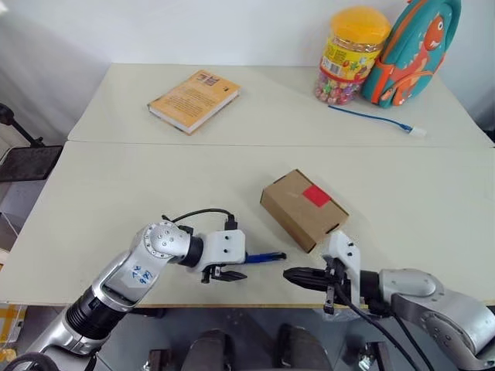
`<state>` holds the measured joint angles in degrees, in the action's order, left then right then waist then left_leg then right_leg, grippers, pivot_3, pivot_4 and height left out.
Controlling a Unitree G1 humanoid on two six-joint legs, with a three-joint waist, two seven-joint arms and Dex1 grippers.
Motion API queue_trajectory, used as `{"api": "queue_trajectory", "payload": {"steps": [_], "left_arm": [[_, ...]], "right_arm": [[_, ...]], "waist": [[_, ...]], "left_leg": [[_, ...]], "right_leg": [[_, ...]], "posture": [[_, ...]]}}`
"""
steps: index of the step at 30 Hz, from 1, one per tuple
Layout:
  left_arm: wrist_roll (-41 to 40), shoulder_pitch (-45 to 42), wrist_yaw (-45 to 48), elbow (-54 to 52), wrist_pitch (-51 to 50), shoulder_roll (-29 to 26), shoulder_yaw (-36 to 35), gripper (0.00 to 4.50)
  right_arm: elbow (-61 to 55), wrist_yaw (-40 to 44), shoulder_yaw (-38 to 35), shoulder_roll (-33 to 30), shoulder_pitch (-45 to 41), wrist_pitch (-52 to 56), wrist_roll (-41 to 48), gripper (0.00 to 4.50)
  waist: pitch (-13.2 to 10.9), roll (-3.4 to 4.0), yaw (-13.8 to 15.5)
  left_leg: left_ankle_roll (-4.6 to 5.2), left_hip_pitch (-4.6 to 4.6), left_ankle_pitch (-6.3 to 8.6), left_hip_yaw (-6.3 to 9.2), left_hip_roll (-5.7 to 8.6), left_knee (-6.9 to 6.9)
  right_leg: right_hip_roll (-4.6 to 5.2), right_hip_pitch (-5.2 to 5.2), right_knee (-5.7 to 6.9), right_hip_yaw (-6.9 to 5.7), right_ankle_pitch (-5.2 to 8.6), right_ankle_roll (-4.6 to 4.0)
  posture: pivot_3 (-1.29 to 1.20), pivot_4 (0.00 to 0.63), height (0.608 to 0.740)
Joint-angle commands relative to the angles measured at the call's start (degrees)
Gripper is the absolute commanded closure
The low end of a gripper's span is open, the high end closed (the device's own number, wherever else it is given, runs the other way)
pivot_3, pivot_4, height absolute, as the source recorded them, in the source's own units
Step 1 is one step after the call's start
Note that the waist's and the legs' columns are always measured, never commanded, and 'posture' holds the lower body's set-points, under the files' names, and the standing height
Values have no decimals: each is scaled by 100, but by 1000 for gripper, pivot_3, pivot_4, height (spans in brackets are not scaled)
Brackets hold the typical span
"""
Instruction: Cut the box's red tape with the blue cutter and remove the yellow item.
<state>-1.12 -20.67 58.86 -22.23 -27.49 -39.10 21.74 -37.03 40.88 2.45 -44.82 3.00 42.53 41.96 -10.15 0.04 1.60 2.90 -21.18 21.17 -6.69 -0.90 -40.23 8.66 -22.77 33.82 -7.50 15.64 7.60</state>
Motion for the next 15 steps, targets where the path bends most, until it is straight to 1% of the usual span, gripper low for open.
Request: {"api": "queue_trajectory", "payload": {"steps": [1,5,9,11,13,15], "left_arm": [[-38,268,-171,361,629,18,-226,2073],[-241,377,-258,561,1288,261,-416,2073],[-310,434,-205,698,1728,366,-445,2073],[-391,483,-112,704,1758,384,-398,2073],[-321,531,24,657,1649,275,-257,2073],[-318,534,17,554,1192,244,-193,2073]], "right_arm": [[-207,138,-253,-54,82,-109,78,4500],[-171,168,-281,-30,81,-100,22,4500],[-148,157,-253,4,66,-94,-8,4500],[-139,150,-226,21,74,-100,-35,4500],[-142,145,-219,34,82,-94,-41,4500],[-139,132,-211,53,73,-86,-42,4500]], "waist": [[0,0,-12],[0,0,-8],[0,0,-16],[0,0,-20],[0,0,-22],[0,0,-19]], "left_leg": [[0,0,0,0,-1,0],[0,3,-2,-1,-2,-1],[0,0,-2,0,-1,-3],[-1,-1,-1,0,-1,-2],[-1,-1,0,1,-2,-2],[-1,-1,0,1,-2,-1]], "right_leg": [[0,0,-1,0,0,0],[2,0,1,2,0,0],[5,-1,1,0,0,0],[4,-2,1,-2,0,0],[3,-2,2,-4,0,0],[1,-2,2,-5,0,0]], "posture": [[0,150,740],[0,150,740],[0,150,740],[0,150,740],[0,150,740],[0,150,740]]}}
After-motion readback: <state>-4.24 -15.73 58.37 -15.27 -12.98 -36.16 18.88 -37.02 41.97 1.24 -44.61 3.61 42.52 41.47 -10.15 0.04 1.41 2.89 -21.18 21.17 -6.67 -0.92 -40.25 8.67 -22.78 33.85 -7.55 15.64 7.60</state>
